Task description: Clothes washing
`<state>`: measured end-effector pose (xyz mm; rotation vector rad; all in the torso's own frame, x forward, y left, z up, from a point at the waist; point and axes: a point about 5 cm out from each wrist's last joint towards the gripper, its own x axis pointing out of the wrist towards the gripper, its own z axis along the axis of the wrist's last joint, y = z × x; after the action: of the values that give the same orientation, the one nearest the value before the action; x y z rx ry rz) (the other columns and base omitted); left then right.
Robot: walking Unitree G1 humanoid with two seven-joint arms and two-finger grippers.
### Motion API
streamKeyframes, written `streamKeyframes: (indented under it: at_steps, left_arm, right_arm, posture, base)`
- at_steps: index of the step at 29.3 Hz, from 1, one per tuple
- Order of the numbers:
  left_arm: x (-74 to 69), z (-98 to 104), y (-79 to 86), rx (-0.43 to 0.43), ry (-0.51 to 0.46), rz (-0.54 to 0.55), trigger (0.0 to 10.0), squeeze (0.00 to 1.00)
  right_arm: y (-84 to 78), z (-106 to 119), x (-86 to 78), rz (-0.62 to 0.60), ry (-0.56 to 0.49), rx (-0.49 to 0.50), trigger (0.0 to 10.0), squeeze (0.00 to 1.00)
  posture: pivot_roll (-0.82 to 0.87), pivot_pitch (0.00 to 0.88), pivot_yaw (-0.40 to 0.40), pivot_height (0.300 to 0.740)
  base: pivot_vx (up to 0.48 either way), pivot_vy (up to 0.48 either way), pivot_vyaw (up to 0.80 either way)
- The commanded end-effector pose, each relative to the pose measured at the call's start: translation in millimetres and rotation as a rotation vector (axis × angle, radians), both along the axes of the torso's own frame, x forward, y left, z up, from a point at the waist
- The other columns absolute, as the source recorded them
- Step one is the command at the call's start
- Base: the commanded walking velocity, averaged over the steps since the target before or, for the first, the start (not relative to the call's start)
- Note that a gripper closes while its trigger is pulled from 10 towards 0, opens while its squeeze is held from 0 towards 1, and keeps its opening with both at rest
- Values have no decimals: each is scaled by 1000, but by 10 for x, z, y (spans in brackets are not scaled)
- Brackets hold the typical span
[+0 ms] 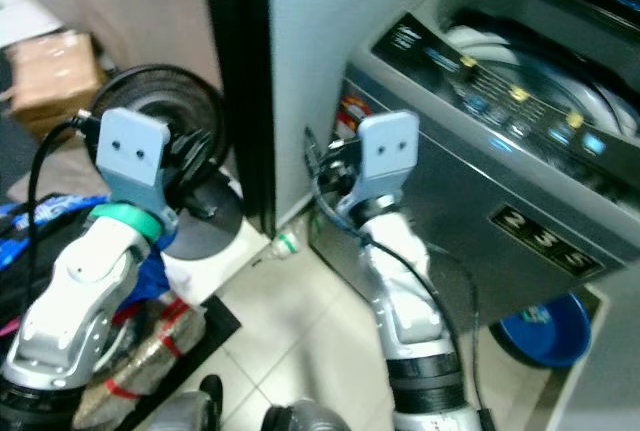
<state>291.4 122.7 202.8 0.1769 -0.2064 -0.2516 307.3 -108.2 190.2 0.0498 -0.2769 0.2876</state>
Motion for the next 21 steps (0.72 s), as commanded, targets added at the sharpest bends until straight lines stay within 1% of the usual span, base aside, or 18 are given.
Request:
streamKeyframes:
  at_steps: [1,2,3,5,10,21]
  left_arm:
    - [-7,-70,-25,20,17,-2,10000,0]
    - [-7,-70,-25,20,17,-2,10000,0]
    - [-5,-68,-2,31,11,7,10000,0]
    - [-3,-65,13,37,7,11,10000,0]
    - [11,-92,59,44,11,35,10000,0]
    - [12,-98,46,43,2,32,10000,0]
  right_arm:
    - [-67,-174,-13,-48,77,48,10000,27]
    - [-67,-174,-13,-48,77,48,10000,27]
    - [-78,-258,-29,-71,112,75,10000,27]
    - [-84,-275,-33,-80,118,79,10000,27]
    - [-108,-291,-25,-93,127,89,10000,27]
    - [-94,-307,-28,-87,124,85,10000,67]
  posture:
    - [5,85,19,740]
    - [5,85,19,740]
    - [6,88,22,740]
    - [6,88,22,740]
    - [5,88,24,740]
    - [8,92,24,740]
  base:
    - [0,0,800]
    - [0,0,800]
    - [0,0,800]
    - [0,0,800]
    - [0,0,800]
    - [0,0,800]
